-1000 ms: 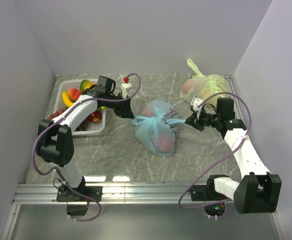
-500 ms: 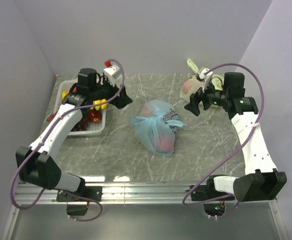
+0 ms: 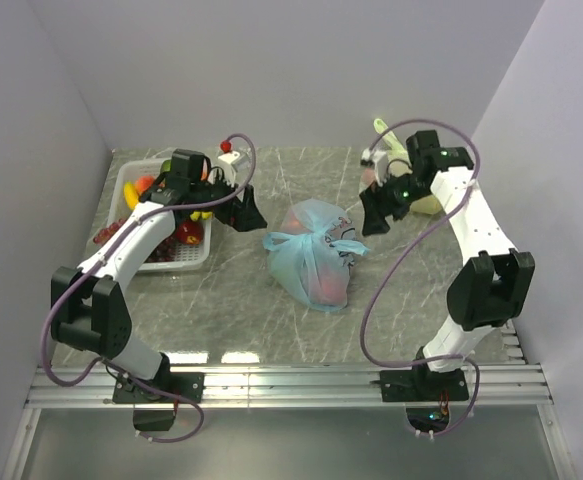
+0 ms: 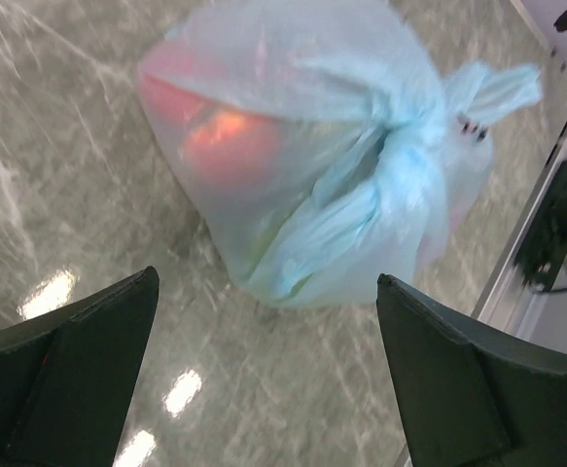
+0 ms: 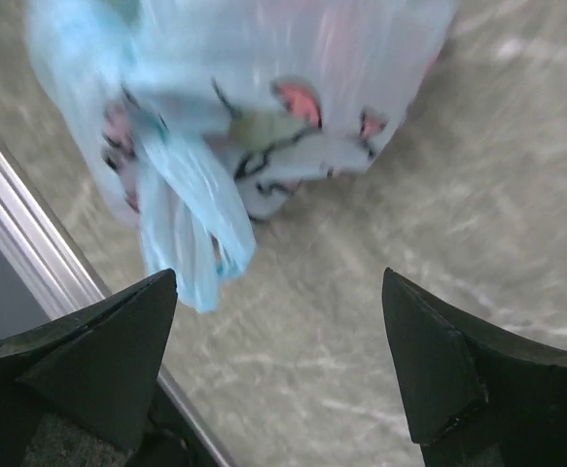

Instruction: Place the fake fruits into the plastic bag and tie a complex knot

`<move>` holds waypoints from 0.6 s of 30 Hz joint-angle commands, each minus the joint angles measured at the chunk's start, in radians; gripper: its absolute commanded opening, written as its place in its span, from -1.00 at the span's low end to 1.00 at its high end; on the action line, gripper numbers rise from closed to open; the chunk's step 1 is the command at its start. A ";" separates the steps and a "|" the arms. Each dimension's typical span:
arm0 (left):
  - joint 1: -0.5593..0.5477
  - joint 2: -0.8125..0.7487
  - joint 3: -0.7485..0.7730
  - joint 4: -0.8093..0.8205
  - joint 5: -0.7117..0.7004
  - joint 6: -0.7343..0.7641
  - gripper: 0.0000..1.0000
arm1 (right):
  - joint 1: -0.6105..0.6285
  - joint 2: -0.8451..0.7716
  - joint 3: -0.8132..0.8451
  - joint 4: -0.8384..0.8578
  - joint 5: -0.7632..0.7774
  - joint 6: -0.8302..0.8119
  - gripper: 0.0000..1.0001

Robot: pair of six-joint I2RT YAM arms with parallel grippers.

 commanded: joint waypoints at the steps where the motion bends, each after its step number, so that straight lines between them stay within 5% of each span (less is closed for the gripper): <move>1: -0.001 0.013 0.003 -0.030 0.031 0.121 0.99 | 0.063 -0.085 -0.091 -0.070 0.081 -0.126 0.84; 8: -0.004 0.134 0.060 -0.114 0.054 0.233 0.92 | 0.184 -0.178 -0.282 0.114 0.195 -0.133 0.84; 18: -0.017 0.143 0.037 -0.036 0.088 0.192 0.77 | 0.128 -0.088 -0.146 0.083 0.054 0.111 0.73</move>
